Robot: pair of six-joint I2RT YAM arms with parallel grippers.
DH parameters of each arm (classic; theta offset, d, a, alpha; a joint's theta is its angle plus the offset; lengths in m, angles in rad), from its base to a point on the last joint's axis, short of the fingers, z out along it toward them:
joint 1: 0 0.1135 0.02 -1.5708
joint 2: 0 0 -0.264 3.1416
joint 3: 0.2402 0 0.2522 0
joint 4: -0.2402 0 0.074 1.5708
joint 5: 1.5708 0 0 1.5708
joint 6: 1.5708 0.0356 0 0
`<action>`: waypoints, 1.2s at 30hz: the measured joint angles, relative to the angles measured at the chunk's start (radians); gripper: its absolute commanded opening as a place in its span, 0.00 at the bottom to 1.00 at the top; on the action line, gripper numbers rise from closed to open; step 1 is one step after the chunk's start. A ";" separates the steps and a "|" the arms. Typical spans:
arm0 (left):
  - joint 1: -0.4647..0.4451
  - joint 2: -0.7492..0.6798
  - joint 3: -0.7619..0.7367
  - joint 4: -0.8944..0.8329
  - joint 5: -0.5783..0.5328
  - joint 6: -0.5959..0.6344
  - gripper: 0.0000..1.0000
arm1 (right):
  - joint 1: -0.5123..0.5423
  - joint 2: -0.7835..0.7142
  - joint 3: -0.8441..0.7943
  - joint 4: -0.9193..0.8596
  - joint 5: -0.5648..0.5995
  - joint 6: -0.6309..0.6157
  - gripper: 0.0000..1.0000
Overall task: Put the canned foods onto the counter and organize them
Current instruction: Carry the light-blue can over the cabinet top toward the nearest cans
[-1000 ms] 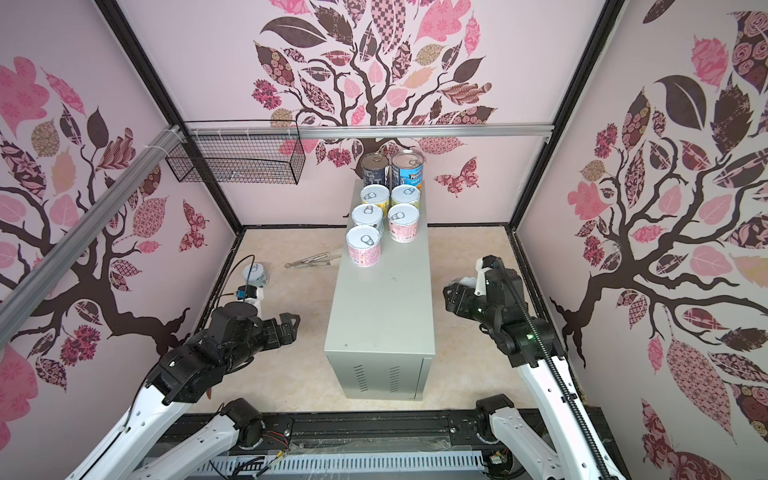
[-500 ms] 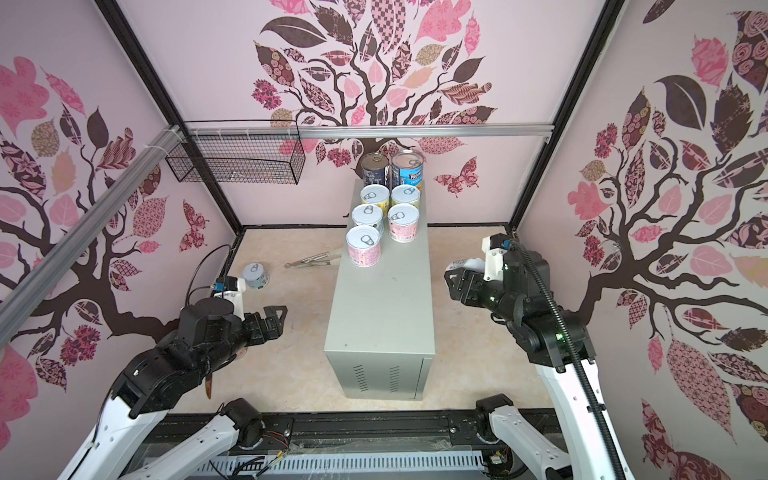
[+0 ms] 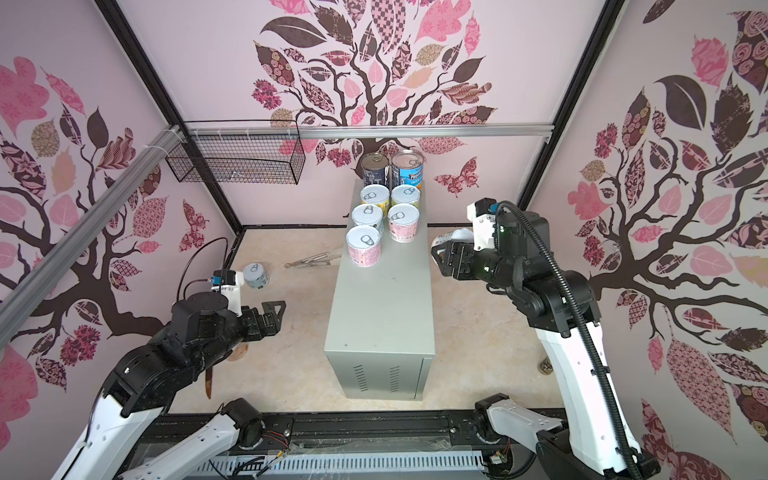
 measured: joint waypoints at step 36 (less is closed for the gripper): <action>0.010 0.058 -0.103 0.140 -0.006 0.054 0.98 | 0.318 0.351 0.215 -0.069 0.259 -0.039 0.62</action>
